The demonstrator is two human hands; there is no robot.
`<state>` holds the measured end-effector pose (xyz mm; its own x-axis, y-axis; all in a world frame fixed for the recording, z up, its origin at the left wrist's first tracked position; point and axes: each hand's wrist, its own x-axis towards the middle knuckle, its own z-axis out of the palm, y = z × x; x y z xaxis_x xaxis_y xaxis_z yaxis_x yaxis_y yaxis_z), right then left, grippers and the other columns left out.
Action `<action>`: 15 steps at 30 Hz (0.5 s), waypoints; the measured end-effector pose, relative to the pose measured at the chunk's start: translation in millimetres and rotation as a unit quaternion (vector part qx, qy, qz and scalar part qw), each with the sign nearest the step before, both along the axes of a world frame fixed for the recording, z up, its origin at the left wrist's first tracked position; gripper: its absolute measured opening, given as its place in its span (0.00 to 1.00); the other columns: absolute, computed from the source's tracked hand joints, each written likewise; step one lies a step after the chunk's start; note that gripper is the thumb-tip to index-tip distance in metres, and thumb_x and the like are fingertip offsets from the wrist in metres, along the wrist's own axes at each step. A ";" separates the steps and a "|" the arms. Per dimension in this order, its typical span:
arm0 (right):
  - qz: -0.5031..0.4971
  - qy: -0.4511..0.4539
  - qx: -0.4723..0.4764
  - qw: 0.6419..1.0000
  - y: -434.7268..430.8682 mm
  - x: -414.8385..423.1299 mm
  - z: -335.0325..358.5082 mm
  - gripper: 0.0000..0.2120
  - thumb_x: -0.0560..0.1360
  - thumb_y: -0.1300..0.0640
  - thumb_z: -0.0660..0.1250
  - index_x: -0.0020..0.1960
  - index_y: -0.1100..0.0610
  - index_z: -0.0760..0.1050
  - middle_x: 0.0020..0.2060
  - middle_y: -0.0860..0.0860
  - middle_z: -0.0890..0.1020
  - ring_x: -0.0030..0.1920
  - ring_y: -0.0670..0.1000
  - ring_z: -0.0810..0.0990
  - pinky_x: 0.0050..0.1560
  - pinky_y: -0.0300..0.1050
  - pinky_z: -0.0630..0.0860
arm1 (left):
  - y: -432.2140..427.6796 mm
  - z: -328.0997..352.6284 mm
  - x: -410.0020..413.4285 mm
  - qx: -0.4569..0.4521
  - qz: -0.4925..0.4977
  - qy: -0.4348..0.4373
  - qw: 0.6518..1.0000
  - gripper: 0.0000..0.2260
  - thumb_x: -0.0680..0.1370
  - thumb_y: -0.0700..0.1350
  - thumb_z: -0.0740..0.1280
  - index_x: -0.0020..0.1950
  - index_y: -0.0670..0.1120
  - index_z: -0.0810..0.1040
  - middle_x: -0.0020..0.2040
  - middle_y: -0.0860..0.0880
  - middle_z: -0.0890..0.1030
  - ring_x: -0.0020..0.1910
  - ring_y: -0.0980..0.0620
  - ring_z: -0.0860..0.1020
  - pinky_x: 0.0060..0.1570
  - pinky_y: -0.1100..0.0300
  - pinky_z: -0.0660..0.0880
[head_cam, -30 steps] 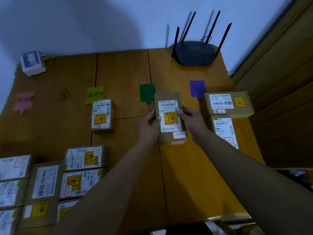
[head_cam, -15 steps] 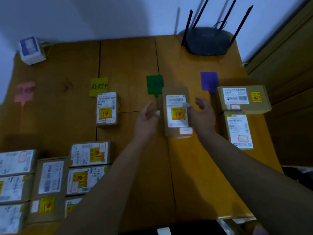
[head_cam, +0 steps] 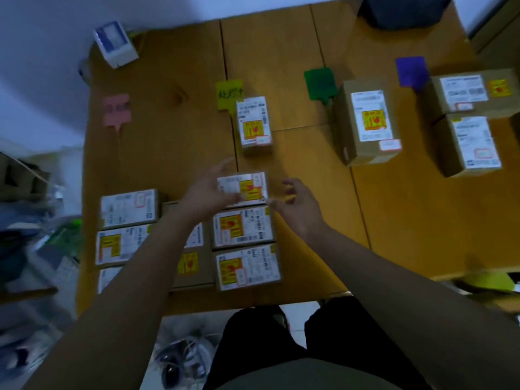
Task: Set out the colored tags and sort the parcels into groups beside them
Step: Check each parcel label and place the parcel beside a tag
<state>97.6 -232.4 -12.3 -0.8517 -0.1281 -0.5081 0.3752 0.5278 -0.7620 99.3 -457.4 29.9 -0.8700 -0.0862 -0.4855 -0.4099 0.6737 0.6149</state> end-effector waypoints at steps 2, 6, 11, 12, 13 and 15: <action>0.019 -0.034 -0.007 0.999 -5.8 16.8 -5.5 0.40 0.76 0.42 0.75 0.81 0.49 0.61 0.74 0.54 0.69 0.70 0.57 0.74 0.63 0.52 0.76 | -18.9 -7.8 9.1 -0.144 -0.149 -0.062 0.976 0.59 0.65 0.64 0.80 0.83 0.61 0.43 0.84 0.45 0.54 0.82 0.42 0.51 0.78 0.44 0.56; 0.063 -0.019 0.022 0.998 -12.3 26.8 -8.3 0.48 0.74 0.41 0.76 0.85 0.49 0.53 0.79 0.56 0.62 0.78 0.60 0.66 0.75 0.63 0.69 | -32.9 -24.8 27.7 -0.244 -0.258 -0.098 0.930 0.68 0.60 0.69 0.79 0.79 0.62 0.28 0.84 0.45 0.34 0.81 0.41 0.32 0.77 0.34 0.34; 0.126 0.100 0.081 0.984 -24.8 -1.3 -3.0 0.47 0.76 0.46 0.75 0.85 0.51 0.51 0.81 0.56 0.61 0.82 0.57 0.57 0.80 0.62 0.58 | -35.7 -34.9 28.4 -0.240 -0.276 -0.012 0.931 0.65 0.61 0.64 0.81 0.82 0.62 0.35 0.85 0.47 0.36 0.83 0.41 0.37 0.78 0.35 0.35; 0.127 0.097 0.084 0.984 -25.1 -7.0 -2.4 0.47 0.76 0.46 0.75 0.85 0.51 0.51 0.82 0.56 0.59 0.82 0.58 0.56 0.81 0.61 0.56 | -34.8 -35.9 26.0 -0.231 -0.283 0.007 0.931 0.64 0.61 0.63 0.81 0.83 0.62 0.37 0.85 0.48 0.38 0.83 0.41 0.39 0.78 0.35 0.35; 0.128 0.092 0.087 0.984 -24.0 -12.0 -2.6 0.47 0.76 0.47 0.75 0.85 0.50 0.50 0.83 0.56 0.58 0.82 0.59 0.56 0.81 0.60 0.55 | -33.3 -36.4 22.9 -0.222 -0.291 0.022 0.930 0.63 0.62 0.63 0.81 0.83 0.61 0.40 0.85 0.49 0.39 0.83 0.42 0.40 0.78 0.36 0.35; 0.131 0.091 0.110 0.981 -16.0 -18.9 -4.5 0.47 0.76 0.49 0.76 0.85 0.49 0.51 0.82 0.58 0.60 0.81 0.61 0.58 0.81 0.58 0.55 | -29.2 -36.2 16.4 -0.202 -0.297 0.042 0.932 0.61 0.62 0.61 0.81 0.84 0.60 0.45 0.86 0.49 0.43 0.84 0.43 0.43 0.78 0.36 0.37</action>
